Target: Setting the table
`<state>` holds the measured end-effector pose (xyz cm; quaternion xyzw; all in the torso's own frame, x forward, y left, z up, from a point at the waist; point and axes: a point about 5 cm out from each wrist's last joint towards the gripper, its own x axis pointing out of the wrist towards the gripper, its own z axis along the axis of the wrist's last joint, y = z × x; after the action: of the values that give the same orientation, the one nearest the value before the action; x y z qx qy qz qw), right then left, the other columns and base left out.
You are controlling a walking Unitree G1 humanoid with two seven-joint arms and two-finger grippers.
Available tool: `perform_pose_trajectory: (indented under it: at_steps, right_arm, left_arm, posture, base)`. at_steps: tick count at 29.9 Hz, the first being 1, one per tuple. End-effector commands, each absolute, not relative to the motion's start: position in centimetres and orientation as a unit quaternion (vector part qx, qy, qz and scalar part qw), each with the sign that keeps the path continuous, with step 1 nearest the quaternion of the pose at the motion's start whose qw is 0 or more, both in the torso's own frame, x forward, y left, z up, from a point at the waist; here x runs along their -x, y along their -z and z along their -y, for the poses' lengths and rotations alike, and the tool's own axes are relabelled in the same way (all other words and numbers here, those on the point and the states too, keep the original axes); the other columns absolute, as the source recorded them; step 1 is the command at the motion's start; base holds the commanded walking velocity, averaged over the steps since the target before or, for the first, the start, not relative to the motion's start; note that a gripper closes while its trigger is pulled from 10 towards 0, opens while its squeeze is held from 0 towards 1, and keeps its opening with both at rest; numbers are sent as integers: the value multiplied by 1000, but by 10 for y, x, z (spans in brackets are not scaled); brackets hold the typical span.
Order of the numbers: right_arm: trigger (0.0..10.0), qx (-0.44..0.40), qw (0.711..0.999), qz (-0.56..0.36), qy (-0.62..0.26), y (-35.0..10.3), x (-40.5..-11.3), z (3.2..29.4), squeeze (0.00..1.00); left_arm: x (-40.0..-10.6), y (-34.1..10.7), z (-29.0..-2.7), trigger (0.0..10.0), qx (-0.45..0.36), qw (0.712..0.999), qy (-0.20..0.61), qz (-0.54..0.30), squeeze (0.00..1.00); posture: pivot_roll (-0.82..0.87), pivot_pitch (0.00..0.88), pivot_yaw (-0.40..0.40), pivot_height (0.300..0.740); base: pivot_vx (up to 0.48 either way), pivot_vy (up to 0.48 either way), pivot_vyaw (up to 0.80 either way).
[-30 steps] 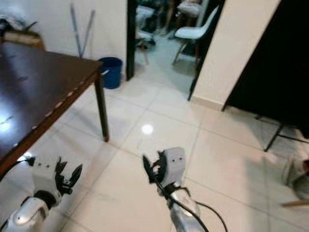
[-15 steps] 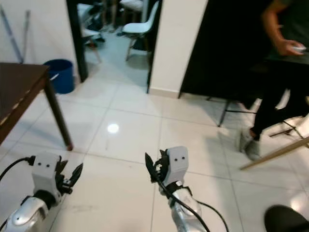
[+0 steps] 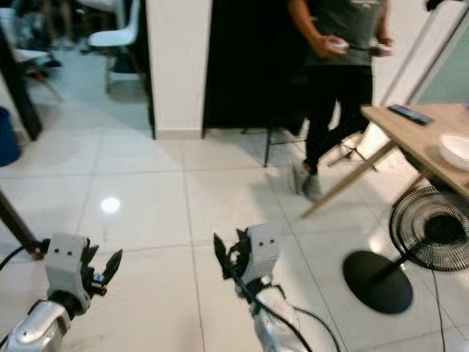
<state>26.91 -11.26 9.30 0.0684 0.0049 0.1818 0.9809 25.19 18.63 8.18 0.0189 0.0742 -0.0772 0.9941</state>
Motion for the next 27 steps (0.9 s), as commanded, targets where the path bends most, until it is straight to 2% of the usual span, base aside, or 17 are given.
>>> perform_pose_trajectory:
  at_steps: [1, 6, 27]
  right_arm:
    - [10000, -63, 982, -14, -176, -90, -269, 116, 0]
    - [10000, -62, 982, -14, -177, -90, -269, 117, 0]
    - [10000, -60, 982, -13, -179, -90, -269, 116, 0]
  left_arm:
    - [-249, -76, -185, 10000, -19, 993, 77, -87, 0]
    - [-249, -76, -185, 10000, -19, 993, 77, -87, 0]
    - [-249, -75, -185, 10000, -19, 993, 77, -87, 0]
  posture:
    - [-6, 13, 29, 740]
    - [-6, 11, 28, 740]
    - [-17, 9, 23, 740]
  base:
    - [0, 0, 0]
    - [0, 0, 0]
    - [0, 0, -800]
